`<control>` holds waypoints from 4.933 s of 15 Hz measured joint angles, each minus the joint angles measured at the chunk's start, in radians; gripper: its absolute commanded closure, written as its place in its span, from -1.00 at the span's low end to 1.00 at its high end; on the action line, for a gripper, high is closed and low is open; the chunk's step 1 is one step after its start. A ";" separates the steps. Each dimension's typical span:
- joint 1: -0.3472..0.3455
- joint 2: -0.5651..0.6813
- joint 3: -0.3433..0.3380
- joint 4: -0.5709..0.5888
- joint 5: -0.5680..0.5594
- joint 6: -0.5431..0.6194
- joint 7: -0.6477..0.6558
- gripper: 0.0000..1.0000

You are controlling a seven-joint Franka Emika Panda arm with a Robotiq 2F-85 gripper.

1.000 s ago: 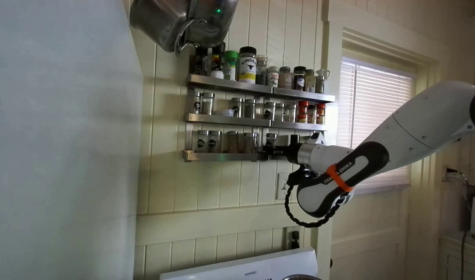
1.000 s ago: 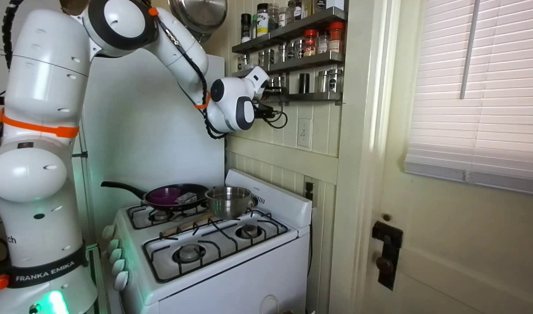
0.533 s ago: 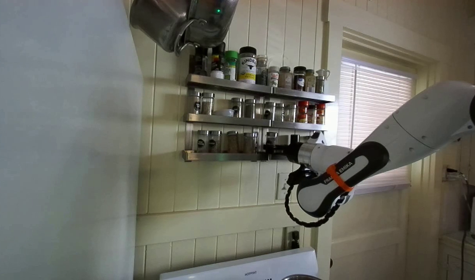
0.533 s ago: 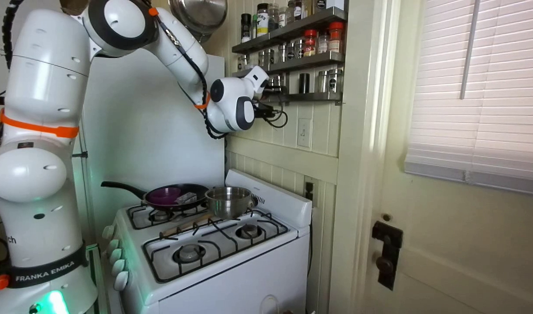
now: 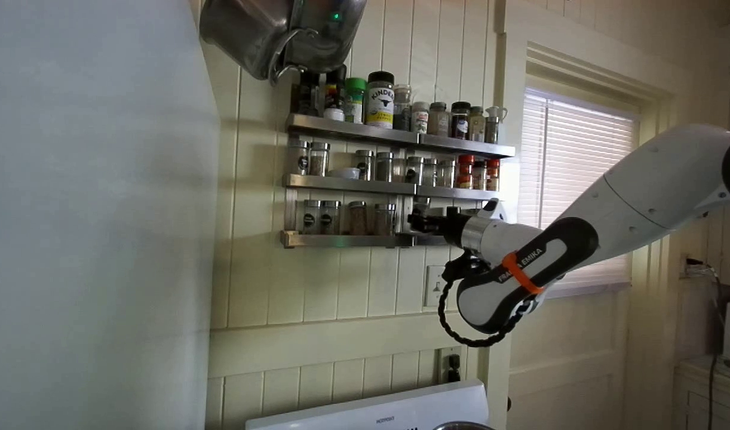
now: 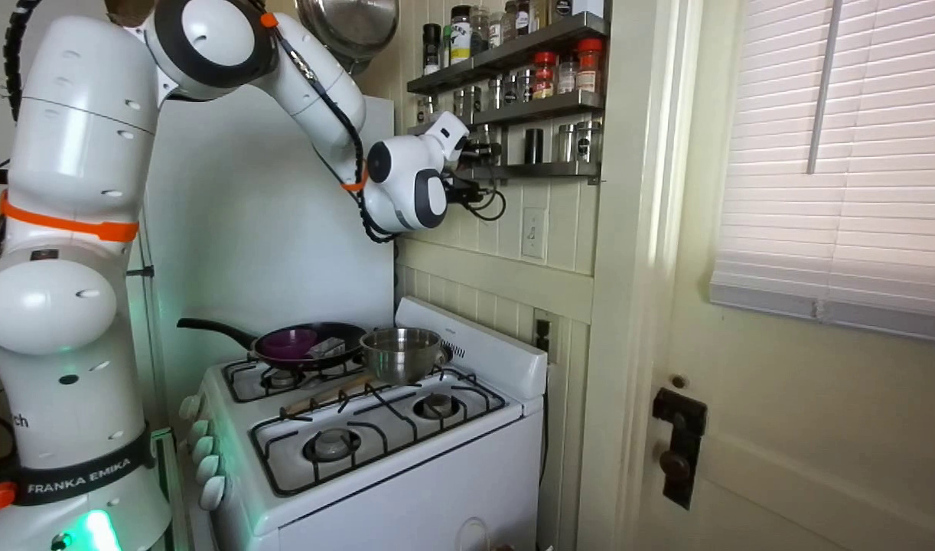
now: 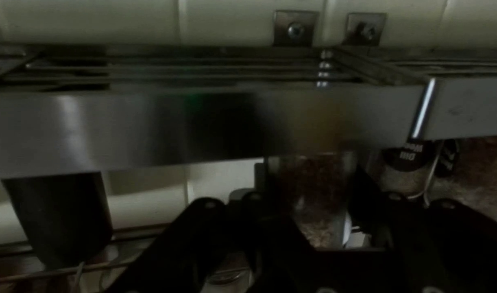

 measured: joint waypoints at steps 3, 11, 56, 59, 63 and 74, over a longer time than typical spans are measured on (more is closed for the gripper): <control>-0.006 0.001 -0.005 -0.001 0.000 0.022 -0.002 0.53; -0.011 0.032 -0.016 -0.022 -0.001 0.089 -0.046 0.53; -0.005 0.160 -0.041 0.151 -0.030 0.165 -0.212 0.53; -0.005 0.161 -0.041 0.152 -0.030 0.165 -0.212 0.53; -0.005 0.161 -0.041 0.151 -0.030 0.167 -0.212 0.53; -0.004 0.159 -0.041 0.147 -0.030 0.168 -0.212 0.03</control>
